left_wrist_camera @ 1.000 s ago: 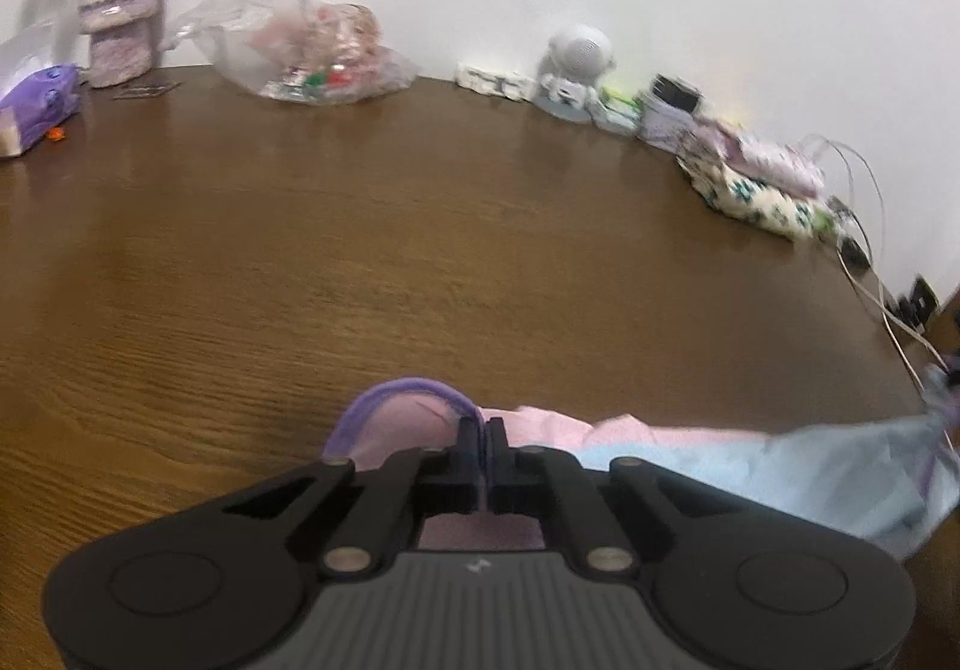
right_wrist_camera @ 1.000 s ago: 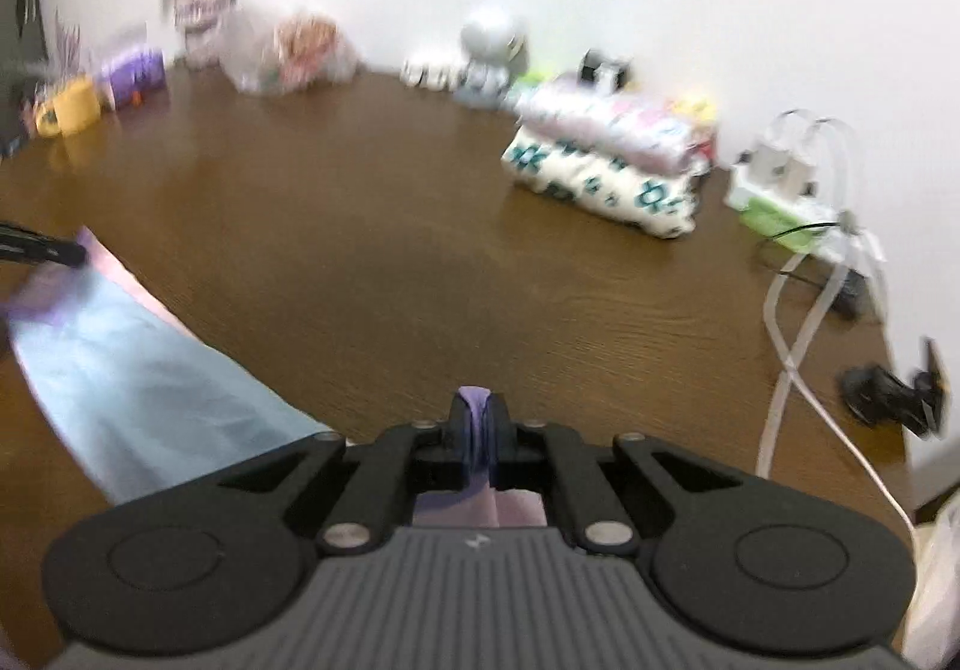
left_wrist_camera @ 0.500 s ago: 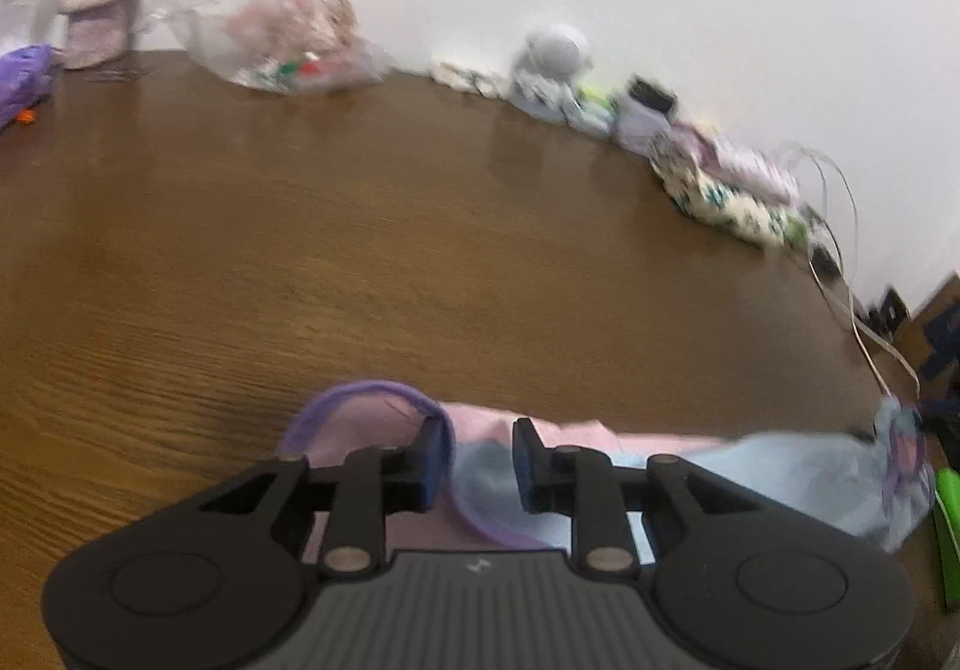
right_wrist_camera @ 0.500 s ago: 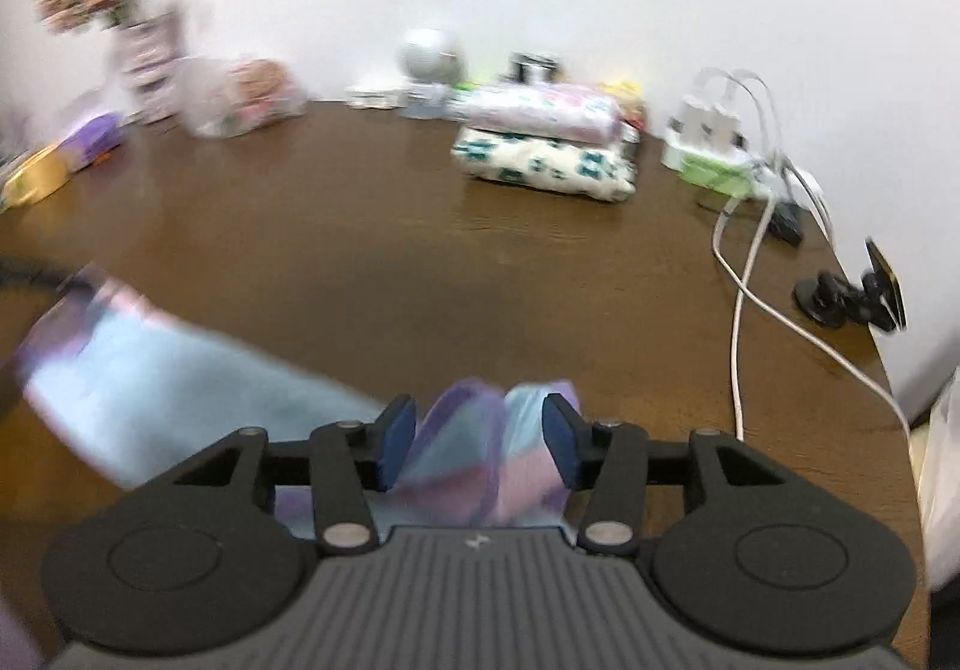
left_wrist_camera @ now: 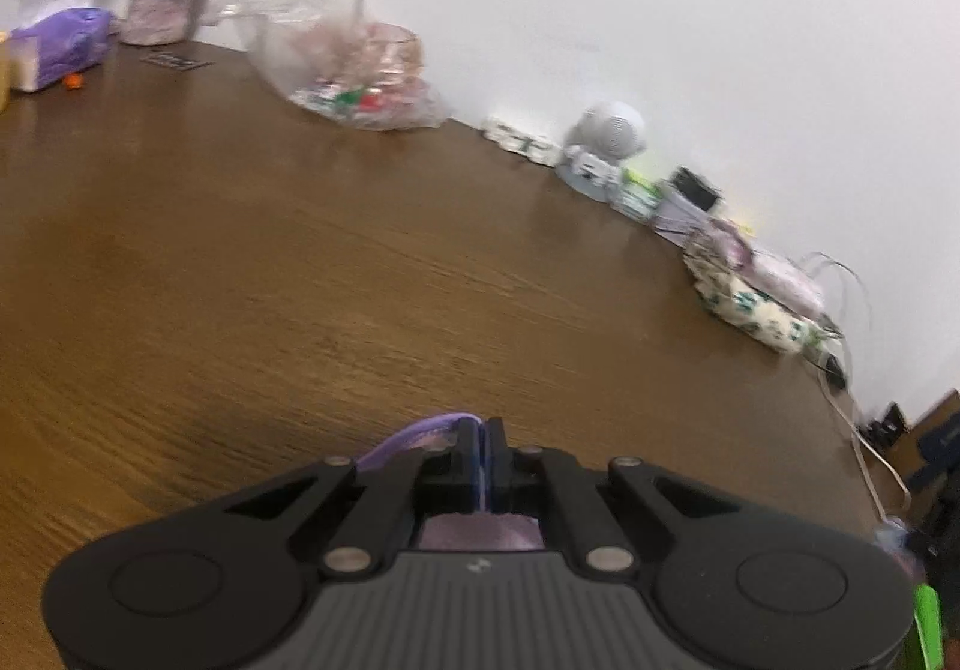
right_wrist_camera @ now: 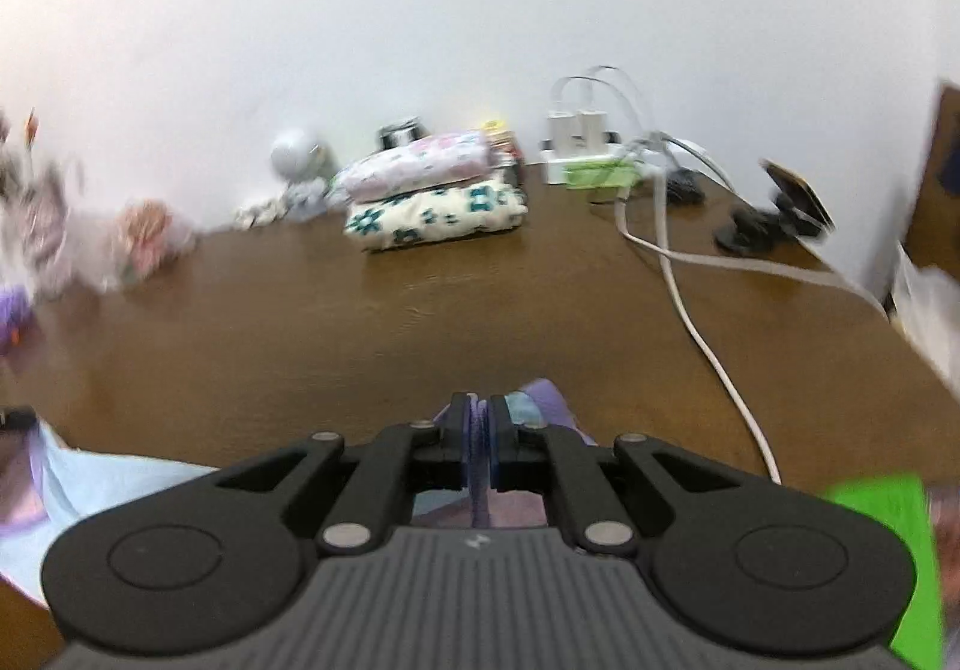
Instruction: Fold clothes
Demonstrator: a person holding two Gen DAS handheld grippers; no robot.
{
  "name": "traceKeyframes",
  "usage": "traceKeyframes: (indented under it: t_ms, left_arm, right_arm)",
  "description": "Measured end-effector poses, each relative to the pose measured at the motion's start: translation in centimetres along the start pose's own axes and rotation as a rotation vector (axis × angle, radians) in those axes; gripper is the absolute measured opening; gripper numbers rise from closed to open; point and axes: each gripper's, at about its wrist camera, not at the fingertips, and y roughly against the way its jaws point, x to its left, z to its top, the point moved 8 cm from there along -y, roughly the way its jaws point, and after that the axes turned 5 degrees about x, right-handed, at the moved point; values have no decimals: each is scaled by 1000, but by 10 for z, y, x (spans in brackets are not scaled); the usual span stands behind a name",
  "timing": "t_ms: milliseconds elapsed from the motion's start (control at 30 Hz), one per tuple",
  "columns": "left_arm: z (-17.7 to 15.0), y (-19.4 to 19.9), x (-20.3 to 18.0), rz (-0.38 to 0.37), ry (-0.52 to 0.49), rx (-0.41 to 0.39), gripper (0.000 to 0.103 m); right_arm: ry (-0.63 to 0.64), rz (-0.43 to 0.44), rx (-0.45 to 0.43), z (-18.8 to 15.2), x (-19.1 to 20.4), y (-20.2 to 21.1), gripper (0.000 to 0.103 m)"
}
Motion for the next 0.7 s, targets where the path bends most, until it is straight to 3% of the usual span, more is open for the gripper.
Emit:
traceKeyframes:
  t_ms: [167,267,333,400,467,700]
  left_arm:
    - [0,0,18,68,63,-10,0]
    - [-4,10,20,41,108,-8,14]
    - [-5,21,9,22,73,-16,23]
    - [-7,30,-6,19,0,-19,42]
    - [-10,32,-23,11,-68,-12,46]
    - [-23,15,-53,16,-153,42,47]
  right_arm:
    - [-55,-20,20,-16,-21,4,7]
    - [-49,-29,46,-25,-28,5,15]
    - [-16,-39,12,-19,-22,14,25]
    - [22,-36,-44,-11,-16,24,33]
    - [63,-17,-83,-6,-6,31,34]
    - [243,146,5,-23,60,14,34]
